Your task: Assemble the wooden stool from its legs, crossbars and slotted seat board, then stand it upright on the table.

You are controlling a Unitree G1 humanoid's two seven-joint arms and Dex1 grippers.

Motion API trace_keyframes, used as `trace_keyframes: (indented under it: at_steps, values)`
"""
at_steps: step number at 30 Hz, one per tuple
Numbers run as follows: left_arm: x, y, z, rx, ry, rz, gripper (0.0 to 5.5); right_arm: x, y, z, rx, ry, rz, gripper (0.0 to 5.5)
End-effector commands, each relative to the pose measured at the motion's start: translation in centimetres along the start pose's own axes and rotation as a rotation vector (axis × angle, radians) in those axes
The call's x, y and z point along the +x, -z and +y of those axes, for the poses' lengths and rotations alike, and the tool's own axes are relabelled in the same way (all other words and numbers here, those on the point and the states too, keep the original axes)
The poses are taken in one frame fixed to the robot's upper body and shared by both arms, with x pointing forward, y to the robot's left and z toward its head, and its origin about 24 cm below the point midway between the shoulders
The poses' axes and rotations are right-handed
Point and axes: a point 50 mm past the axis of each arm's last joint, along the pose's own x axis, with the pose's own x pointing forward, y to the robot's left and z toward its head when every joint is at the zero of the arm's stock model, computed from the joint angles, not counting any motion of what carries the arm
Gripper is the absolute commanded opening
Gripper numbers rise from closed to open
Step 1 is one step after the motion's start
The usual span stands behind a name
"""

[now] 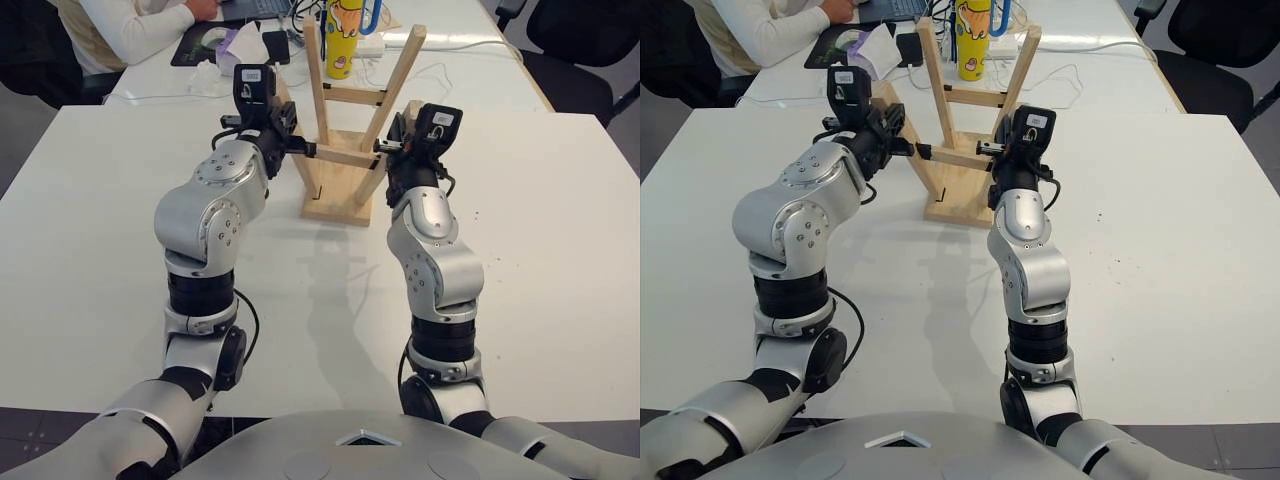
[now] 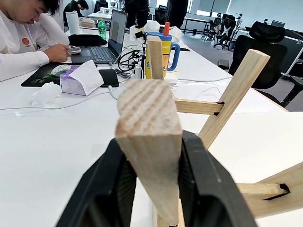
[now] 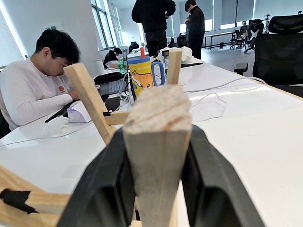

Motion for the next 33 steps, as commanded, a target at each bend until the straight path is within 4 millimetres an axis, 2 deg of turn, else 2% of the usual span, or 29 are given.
trace_keyframes:
  at_steps: [1,4,8,12,15,19,21,23,26,28,33]
  values:
    - [0.8,4.9,0.2,0.144,0.02,0.229,1.05,-0.6,1.5,1.4,0.027,-0.045,0.068,1.05]
    - [1.2,4.8,0.3,0.263,0.035,0.185,1.11,-0.6,1.5,1.5,0.022,-0.044,0.058,1.05]
    - [1.7,5.6,-0.6,0.49,0.121,0.152,1.24,-0.5,1.4,1.6,0.028,-0.054,0.053,1.06]
    - [1.9,6.6,-1.3,0.558,0.204,0.18,1.28,-0.6,1.5,1.8,0.034,-0.072,0.063,1.07]
    - [2.0,7.9,-1.3,0.52,0.234,0.231,1.3,-0.6,1.6,2.0,0.033,-0.088,0.073,1.07]
    - [1.8,11.2,0.7,0.447,0.203,0.327,1.31,-0.6,1.7,2.1,0.025,-0.11,0.079,1.08]
    - [1.3,11.8,1.0,0.369,0.214,0.373,1.32,-0.5,1.7,2.0,0.021,-0.12,0.089,1.08]
    - [0.7,11.1,0.9,0.226,0.233,0.376,1.32,-0.4,1.8,1.8,0.024,-0.128,0.102,1.08]
    - [0.1,9.1,1.1,0.089,0.231,0.3,1.33,-0.4,1.9,1.3,0.037,-0.135,0.115,1.08]
    - [0.0,8.6,1.0,0.018,0.235,0.296,1.33,-0.4,2.1,0.9,0.047,-0.14,0.131,1.08]
    - [-0.6,9.8,1.3,-0.077,0.231,0.402,1.31,-0.2,3.0,0.0,0.091,-0.18,0.247,1.08]
